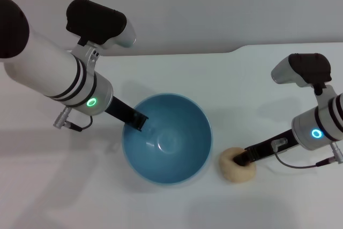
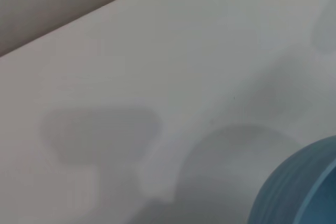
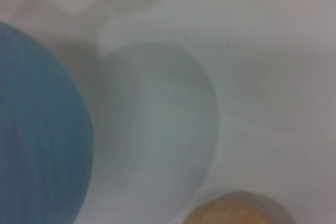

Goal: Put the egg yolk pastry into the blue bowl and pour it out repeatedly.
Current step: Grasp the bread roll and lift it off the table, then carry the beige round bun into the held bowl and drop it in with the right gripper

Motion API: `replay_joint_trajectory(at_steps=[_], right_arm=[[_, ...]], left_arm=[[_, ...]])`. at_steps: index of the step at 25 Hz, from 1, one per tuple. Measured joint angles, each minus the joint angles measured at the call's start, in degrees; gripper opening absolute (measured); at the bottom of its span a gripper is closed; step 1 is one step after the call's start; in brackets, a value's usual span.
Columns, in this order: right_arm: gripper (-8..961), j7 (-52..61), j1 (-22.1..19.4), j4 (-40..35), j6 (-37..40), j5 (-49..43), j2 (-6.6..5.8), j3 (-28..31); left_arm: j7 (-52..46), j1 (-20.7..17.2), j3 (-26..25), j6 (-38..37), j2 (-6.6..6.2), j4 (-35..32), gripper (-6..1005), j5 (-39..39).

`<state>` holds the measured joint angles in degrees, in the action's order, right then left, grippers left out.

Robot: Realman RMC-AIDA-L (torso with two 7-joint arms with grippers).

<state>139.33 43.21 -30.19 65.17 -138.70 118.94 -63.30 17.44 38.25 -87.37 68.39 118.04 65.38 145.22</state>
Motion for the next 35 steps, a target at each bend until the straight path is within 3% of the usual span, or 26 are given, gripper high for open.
replay_joint_trajectory(at_steps=[7,15,19,26,28,32,35], right_arm=[[159,-0.2,-2.2,-5.3,3.0,0.3,-0.06,0.4],[124,-3.9,-12.0,-20.5,14.7,8.1,0.02,2.8],[111,-6.7,-13.5,-23.1,19.8,10.3,0.10,5.9],[96,-12.7,-14.6,-28.0,32.1,16.1,0.04,12.7],[89,-15.5,-14.6,-30.2,38.7,22.2,-0.06,14.8],[84,-17.5,-14.2,-31.2,41.8,31.9,-0.12,14.3],[80,-17.7,-13.5,-30.5,40.9,33.2,-0.15,12.6]], left_arm=[[0.0,0.0,0.2,-0.5,0.06,-0.9,4,0.0],[-0.4,0.0,-0.4,-0.5,-0.10,-2.0,4,0.4],[-0.3,0.4,0.0,-0.1,-0.09,-3.4,4,0.5],[-0.1,0.7,0.1,1.0,-0.07,-4.2,4,1.1],[-0.4,0.7,0.4,1.8,-0.01,-4.3,4,2.0],[-0.6,0.7,2.0,2.6,0.17,-4.3,4,2.1],[-1.4,1.1,4.6,3.7,0.34,-4.0,4,1.8]])
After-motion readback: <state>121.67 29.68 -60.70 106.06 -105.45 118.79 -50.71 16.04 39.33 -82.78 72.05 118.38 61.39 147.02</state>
